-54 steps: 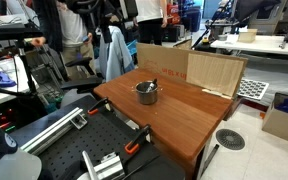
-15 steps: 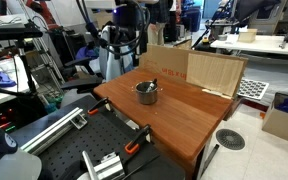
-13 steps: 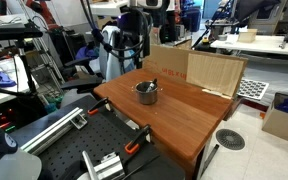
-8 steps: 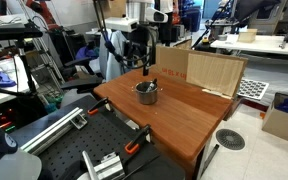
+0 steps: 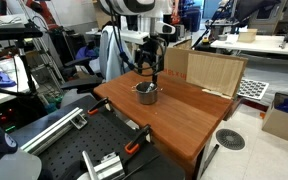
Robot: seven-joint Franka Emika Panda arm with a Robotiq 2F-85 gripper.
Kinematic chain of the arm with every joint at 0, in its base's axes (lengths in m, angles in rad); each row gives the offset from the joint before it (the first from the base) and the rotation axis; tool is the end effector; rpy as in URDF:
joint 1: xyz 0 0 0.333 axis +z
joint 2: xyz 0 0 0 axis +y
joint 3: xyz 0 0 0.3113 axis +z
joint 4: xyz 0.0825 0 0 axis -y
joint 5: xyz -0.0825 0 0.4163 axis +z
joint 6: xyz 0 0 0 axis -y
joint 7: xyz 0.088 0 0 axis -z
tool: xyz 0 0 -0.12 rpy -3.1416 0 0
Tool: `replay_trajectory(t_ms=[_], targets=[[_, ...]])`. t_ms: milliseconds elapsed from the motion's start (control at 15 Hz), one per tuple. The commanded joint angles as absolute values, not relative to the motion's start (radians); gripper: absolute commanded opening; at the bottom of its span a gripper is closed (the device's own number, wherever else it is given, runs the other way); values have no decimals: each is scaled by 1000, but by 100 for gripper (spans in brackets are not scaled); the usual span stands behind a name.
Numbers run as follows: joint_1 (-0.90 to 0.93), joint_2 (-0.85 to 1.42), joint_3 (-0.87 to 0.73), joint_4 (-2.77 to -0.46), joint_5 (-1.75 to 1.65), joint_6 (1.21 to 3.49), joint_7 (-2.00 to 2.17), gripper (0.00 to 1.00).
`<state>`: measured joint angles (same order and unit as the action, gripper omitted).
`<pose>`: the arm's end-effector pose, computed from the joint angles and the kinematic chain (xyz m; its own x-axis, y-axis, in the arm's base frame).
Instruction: Take the marker out of the pot and put it on the table
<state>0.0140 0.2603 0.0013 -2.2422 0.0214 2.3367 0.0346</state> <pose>0.5413 0.0089 0.1948 0.9856 -0.0343 -0.1655 -0.0360 -0.9993 -0.0074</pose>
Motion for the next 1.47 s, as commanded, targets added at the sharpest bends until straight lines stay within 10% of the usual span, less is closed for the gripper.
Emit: replay_trajectory(t_ms=[0,400,533,1267,1400], targets=[[35,336,-9,-2177,-21,2338,103,100],[47,425,-13,-2102,-30,2326,144,100],[47,442,-12,-2086,-28,2327,145,74],[59,454,-14,-2051,-36,2329,148,2],[60,450,-15,-2049,-32,2322,155,5]])
